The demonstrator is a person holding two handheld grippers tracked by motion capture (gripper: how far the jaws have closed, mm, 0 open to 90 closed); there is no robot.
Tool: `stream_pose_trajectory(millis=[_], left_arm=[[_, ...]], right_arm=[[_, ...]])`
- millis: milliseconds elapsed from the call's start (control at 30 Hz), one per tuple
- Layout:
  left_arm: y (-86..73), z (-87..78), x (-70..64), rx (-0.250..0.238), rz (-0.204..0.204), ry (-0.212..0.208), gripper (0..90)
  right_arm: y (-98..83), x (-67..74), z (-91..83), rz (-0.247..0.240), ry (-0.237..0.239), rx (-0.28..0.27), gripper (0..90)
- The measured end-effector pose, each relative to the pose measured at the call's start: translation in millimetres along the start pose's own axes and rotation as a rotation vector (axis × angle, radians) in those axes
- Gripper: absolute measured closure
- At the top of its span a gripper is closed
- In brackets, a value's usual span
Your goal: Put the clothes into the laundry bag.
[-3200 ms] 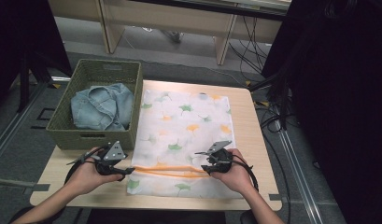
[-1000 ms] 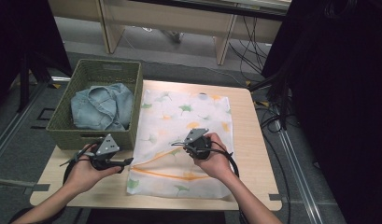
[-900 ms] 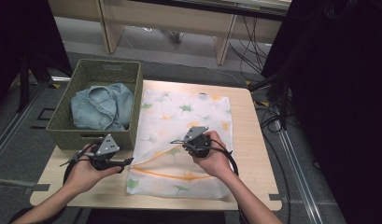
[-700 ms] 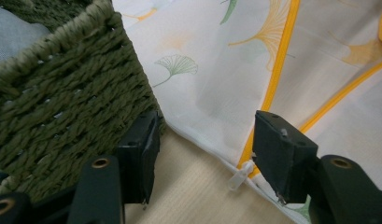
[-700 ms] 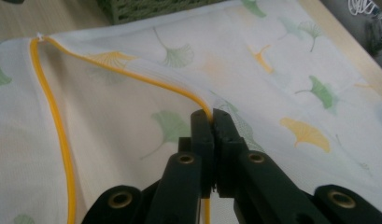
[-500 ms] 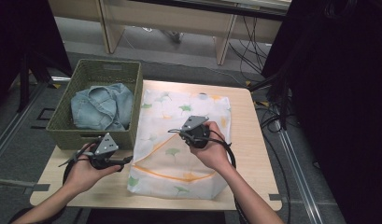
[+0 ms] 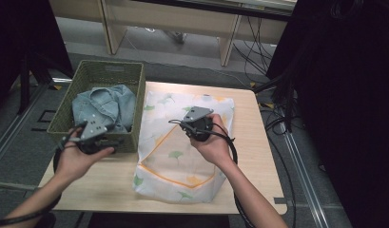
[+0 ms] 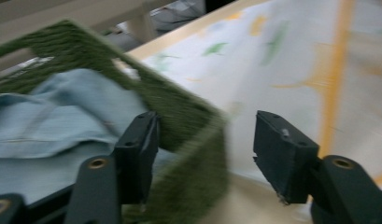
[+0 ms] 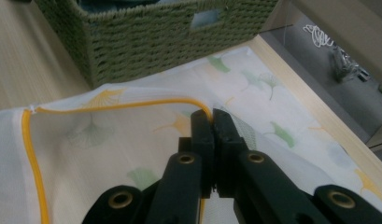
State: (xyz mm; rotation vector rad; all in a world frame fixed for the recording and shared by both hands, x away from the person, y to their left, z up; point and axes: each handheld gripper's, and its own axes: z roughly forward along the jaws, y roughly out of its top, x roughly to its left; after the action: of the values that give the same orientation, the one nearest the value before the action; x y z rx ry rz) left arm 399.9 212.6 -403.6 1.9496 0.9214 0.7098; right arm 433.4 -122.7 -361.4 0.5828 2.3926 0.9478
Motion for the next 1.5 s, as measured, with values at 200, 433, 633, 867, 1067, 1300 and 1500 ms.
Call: stream_pose_trajectory(millis=[200,433,633,867,1067,1300,1500], left_arm=[[20.3,24.7,54.6,0.168,0.002,0.114,22.1],[30.8,60.9,103.4,0.283,-0.109,0.156,16.0],[28.7,80.0,124.4,0.34,-0.176,0.182,15.0],[23.4,104.5,131.7,0.425,-0.205,0.199,14.8],[11.7,126.7,132.6,0.498,-0.238,0.193,11.7],[2.7,140.4,131.3,0.549,-0.25,0.195,6.9],[-5.4,147.1,132.8,0.566,-0.29,0.199,6.3]], right_arm=[[7.6,-0.4,-1.9,0.003,-0.015,-0.023,90.0],[8.5,-1.8,-2.8,-0.004,-0.018,-0.029,90.0],[6.0,-1.8,-1.6,-0.005,-0.011,-0.021,90.0],[5.9,-2.1,-1.6,-0.002,-0.01,-0.016,90.0],[5.3,-1.1,-0.6,0.008,-0.005,-0.008,90.0],[4.5,-1.7,0.5,0.012,0.001,-0.002,90.0],[4.5,-1.4,0.9,0.003,0.004,-0.001,89.9]])
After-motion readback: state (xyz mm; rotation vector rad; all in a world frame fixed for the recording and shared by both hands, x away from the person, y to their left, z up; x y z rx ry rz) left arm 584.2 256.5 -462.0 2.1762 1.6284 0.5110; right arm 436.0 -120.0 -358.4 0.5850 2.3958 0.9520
